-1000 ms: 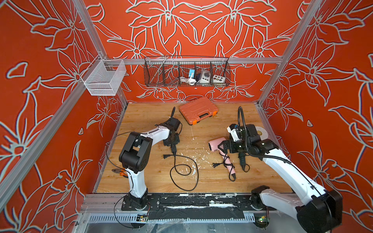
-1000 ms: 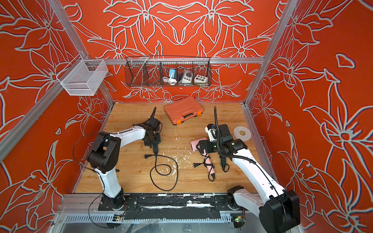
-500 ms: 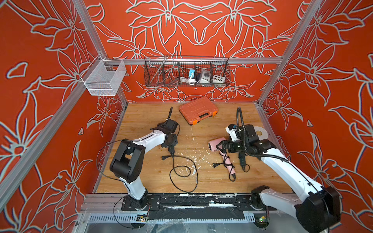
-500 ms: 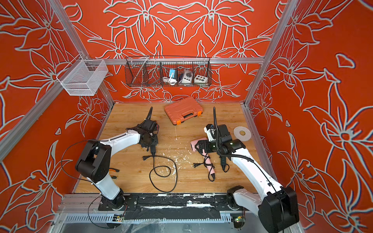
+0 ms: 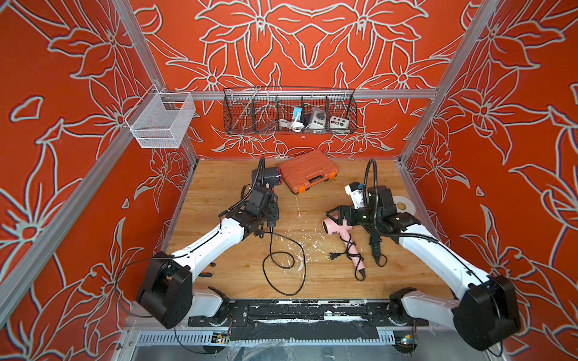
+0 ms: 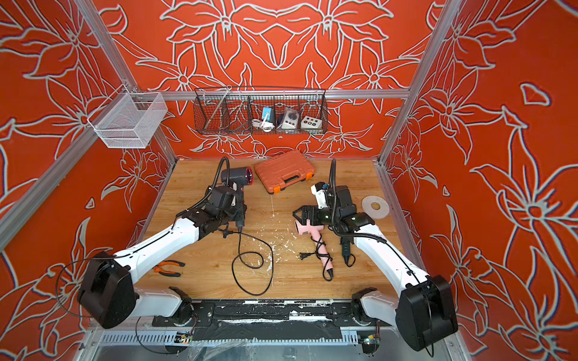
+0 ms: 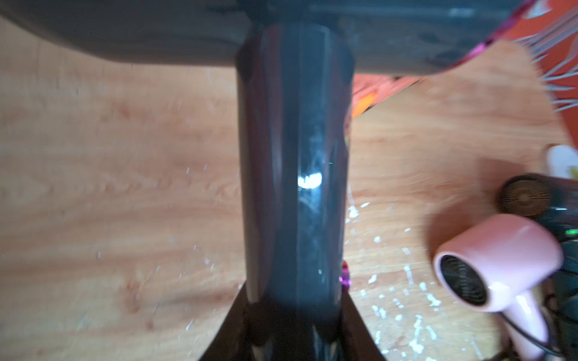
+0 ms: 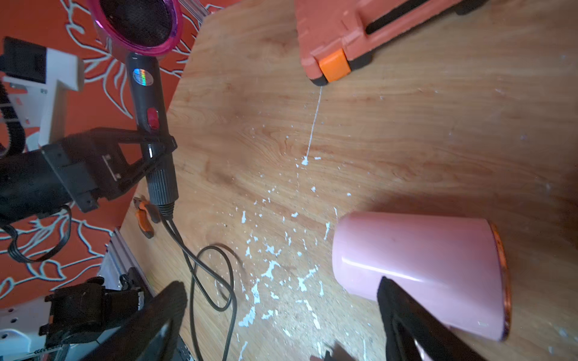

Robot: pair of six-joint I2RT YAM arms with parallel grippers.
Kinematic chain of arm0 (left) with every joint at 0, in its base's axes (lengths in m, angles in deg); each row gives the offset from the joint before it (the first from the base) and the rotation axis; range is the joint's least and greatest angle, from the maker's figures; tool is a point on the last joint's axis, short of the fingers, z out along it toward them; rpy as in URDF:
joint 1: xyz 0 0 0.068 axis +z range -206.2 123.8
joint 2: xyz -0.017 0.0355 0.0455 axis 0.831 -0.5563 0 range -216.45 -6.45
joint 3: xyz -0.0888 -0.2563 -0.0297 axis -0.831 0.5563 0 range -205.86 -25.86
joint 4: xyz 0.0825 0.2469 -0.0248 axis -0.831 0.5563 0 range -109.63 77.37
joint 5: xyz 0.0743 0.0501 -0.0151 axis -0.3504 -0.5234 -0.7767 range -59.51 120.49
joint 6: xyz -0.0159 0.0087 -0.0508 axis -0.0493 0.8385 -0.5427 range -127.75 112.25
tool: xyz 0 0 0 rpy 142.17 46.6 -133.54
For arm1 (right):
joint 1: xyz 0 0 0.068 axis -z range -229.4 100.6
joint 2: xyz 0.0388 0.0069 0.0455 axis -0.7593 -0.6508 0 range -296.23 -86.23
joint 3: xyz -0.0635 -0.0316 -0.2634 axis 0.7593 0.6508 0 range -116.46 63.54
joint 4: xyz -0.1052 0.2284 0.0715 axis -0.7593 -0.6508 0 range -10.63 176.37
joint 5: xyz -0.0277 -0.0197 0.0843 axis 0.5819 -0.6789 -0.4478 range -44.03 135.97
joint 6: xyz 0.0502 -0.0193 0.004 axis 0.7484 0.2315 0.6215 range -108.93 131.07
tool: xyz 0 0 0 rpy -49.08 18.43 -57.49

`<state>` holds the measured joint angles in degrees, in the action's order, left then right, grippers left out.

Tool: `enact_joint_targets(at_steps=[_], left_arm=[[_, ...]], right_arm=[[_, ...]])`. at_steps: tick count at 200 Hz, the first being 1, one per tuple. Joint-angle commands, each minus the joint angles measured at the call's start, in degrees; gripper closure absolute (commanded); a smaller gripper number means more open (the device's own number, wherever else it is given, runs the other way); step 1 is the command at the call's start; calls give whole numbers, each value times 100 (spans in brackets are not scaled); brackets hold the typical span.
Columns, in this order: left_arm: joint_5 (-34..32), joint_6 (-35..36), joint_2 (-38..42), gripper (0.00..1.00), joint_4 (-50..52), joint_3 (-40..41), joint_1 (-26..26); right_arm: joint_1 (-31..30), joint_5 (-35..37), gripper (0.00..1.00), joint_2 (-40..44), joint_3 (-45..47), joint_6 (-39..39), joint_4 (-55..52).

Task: Wrap the cord around the hair dryer
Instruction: Pick up the hair dryer from the center of the board.

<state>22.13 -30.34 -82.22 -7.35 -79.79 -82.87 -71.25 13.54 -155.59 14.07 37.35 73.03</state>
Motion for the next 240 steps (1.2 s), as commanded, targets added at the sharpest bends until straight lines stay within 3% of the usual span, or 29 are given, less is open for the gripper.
enact_joint_targets(at_steps=[1,59,143,197,240], left_arm=[[-112,574,281,100,-941,-434,-31],[197,1036,227,100,-1343,-1154,-396],[19,1157,229,100,-1603,-830,-947],[-35,1189,106,100,-1771,-855,-1116],[-28,1188,52,100,-1820,-847,-1173]], right_arm=[[-138,-229,2,-178,-466,216,790],[-672,3,6,-632,-1308,209,1656],[-976,300,15,-812,-1022,824,3537],[-1036,10,21,-1494,-965,1504,4796],[-1086,-29,28,-2113,-767,2149,6578]])
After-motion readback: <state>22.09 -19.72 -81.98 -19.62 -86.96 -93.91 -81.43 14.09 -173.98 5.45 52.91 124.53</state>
